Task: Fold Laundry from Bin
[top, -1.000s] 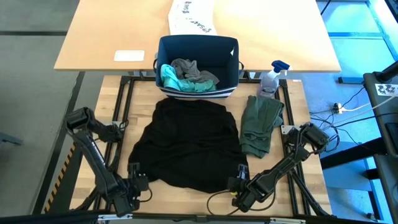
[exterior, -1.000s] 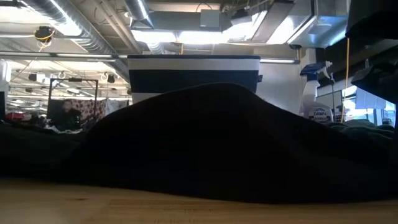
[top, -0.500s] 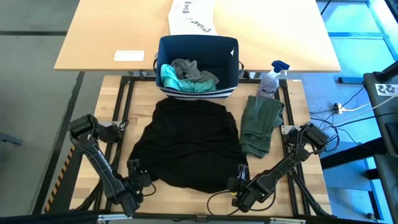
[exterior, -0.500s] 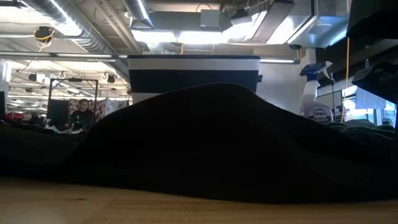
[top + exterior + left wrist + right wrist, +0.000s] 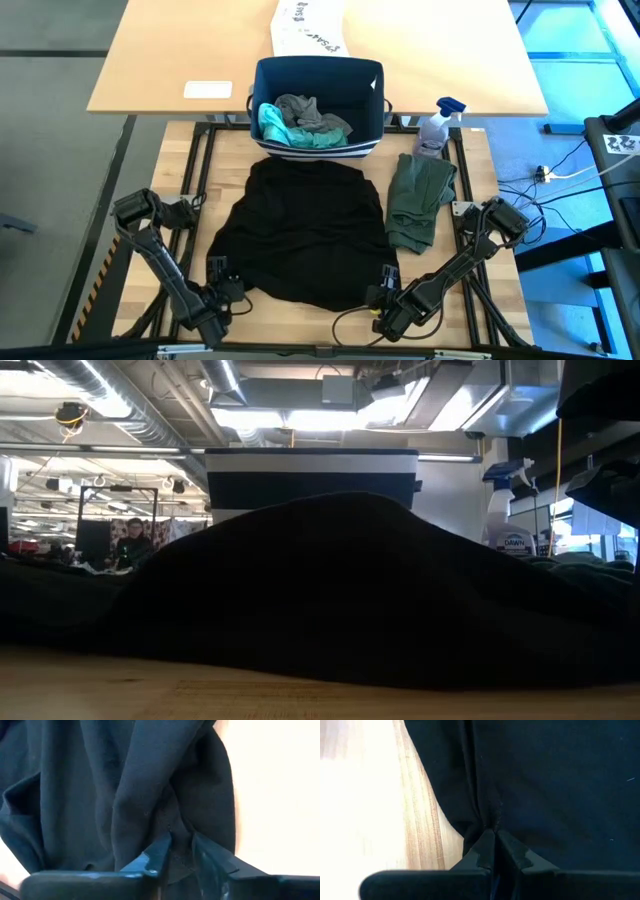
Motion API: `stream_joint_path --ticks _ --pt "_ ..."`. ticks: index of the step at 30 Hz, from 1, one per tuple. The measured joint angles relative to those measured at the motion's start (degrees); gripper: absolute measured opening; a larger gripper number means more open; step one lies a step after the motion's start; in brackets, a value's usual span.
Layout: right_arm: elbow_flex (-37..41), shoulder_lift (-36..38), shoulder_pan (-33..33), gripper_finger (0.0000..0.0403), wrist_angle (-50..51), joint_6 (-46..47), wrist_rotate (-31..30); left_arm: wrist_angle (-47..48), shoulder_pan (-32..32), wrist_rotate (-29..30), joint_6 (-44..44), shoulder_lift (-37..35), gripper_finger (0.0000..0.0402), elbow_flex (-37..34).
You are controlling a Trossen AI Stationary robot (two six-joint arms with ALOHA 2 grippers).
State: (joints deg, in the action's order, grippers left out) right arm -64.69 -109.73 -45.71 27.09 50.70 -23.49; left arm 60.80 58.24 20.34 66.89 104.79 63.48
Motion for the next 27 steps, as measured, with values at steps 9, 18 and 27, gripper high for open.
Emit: stream_joint_path --ticks 9,18,27 --pt "0.02 0.0 0.0 0.0012 -1.03 1.55 1.11 0.02 0.44 -1.91 0.28 -0.15 0.0004 0.02" --pt "-2.38 1.46 0.0 0.0023 2.53 3.12 4.52 0.04 2.59 -6.41 0.09 -1.03 0.0001 6.44" --pt "-9.58 1.57 -0.02 0.0124 10.27 3.06 11.96 -0.79 5.03 -4.98 4.8 -1.07 0.0 4.38"
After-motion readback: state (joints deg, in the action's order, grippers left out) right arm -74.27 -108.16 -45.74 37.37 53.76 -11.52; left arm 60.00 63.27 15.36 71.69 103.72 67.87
